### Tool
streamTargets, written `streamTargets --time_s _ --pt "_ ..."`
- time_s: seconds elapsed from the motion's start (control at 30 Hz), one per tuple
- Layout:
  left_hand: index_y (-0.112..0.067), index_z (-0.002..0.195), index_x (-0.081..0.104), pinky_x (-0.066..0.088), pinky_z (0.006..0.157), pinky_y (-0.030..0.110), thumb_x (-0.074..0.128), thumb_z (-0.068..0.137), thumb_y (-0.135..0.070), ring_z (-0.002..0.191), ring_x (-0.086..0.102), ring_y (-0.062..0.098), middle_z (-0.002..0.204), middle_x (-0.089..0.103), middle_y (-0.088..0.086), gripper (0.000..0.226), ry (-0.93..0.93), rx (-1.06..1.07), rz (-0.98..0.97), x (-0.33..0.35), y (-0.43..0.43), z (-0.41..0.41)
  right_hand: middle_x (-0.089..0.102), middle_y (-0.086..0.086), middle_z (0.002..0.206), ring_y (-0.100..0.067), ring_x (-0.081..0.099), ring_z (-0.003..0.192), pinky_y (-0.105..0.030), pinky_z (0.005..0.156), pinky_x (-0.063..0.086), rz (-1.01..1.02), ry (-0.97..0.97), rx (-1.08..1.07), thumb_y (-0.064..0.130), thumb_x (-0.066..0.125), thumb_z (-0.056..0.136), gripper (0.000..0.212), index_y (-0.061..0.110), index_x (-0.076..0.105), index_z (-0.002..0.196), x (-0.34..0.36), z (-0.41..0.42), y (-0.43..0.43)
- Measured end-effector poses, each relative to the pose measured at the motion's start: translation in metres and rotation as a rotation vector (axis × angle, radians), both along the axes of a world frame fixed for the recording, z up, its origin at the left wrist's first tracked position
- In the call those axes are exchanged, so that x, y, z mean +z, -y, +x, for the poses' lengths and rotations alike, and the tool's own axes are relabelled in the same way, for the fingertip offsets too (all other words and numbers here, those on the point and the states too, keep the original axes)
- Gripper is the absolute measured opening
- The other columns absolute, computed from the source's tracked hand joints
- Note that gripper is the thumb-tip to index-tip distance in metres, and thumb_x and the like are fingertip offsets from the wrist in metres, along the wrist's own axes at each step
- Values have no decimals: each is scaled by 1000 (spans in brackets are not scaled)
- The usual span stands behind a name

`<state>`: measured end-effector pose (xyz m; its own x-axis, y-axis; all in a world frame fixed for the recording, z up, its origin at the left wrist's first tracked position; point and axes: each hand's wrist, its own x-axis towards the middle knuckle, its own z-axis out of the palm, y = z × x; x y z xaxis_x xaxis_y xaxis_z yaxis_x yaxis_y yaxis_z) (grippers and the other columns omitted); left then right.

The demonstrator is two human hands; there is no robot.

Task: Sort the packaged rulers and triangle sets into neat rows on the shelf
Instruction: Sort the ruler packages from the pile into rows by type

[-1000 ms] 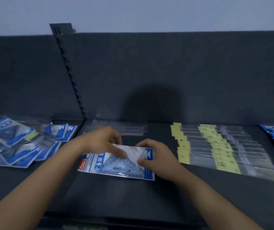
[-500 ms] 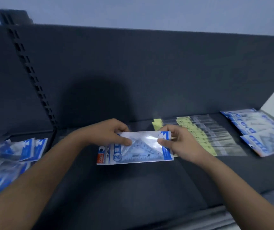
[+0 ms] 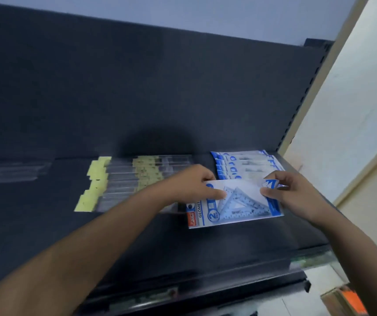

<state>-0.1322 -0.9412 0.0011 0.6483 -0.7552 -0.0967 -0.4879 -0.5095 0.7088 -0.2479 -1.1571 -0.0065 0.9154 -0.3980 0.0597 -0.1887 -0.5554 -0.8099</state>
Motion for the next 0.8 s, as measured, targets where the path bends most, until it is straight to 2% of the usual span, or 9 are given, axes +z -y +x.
streamTargets --time_s 0.07,0.13,0.2,0.27,0.3,0.4,0.53,0.67,0.8 --pt "-12 79 63 40 57 26 73 81 -37 62 55 12 68 59 -4 28 -1 70 27 -9 32 -15 62 -7 73 -25 58 66 -22 60 44 -38 4 3 6 70 81 14 13 61 73 -7 -8 33" --pt "-17 78 60 41 59 27 74 79 -39 70 58 14 73 60 -6 27 101 152 53 -17 54 -27 65 -16 75 -39 60 69 -30 63 44 -105 -5 3 12 69 82 16 19 60 72 -10 -9 56" --pt "-19 97 62 43 73 29 73 78 -42 92 59 17 97 62 -4 32 230 237 96 -24 66 -36 64 -7 70 -33 62 67 -27 57 43 -195 -8 5 18 69 82 17 23 57 71 -14 -7 71" --pt "-18 122 52 35 88 27 72 78 -44 112 47 20 120 50 1 55 346 322 127 -31 71 -43 59 6 66 -19 57 61 -23 53 39 -233 25 3 21 69 83 12 24 59 76 -18 -5 79" --pt "-16 130 45 29 92 24 73 78 -42 119 40 21 127 43 3 65 365 359 112 -33 73 -46 56 8 68 -14 54 61 -23 55 40 -250 28 -9 23 69 83 9 22 61 83 -21 -5 82" --pt "-12 141 25 14 88 15 75 77 -32 129 24 17 138 27 3 84 229 444 0 -41 78 -56 60 0 93 -16 56 80 -29 70 45 -245 18 -88 26 70 83 27 16 61 106 -32 -7 90" --pt "-14 145 12 14 96 18 79 73 -28 132 21 14 136 20 -3 100 8 570 -125 -51 91 -66 60 -5 117 -20 56 104 -37 89 47 -17 30 -109 24 69 84 45 13 51 124 -40 -3 89" --pt "-15 139 21 32 98 20 81 70 -16 125 36 13 128 24 -6 92 -73 631 -297 -55 103 -67 56 -6 126 -16 52 110 -29 88 40 98 93 -93 19 70 83 47 15 49 125 -44 3 84" --pt "-16 139 22 31 96 21 80 71 -13 121 37 12 122 23 -6 90 -32 625 -310 -55 106 -66 55 -4 129 -14 51 108 -27 87 38 31 78 -90 20 69 83 50 16 47 128 -47 8 84"
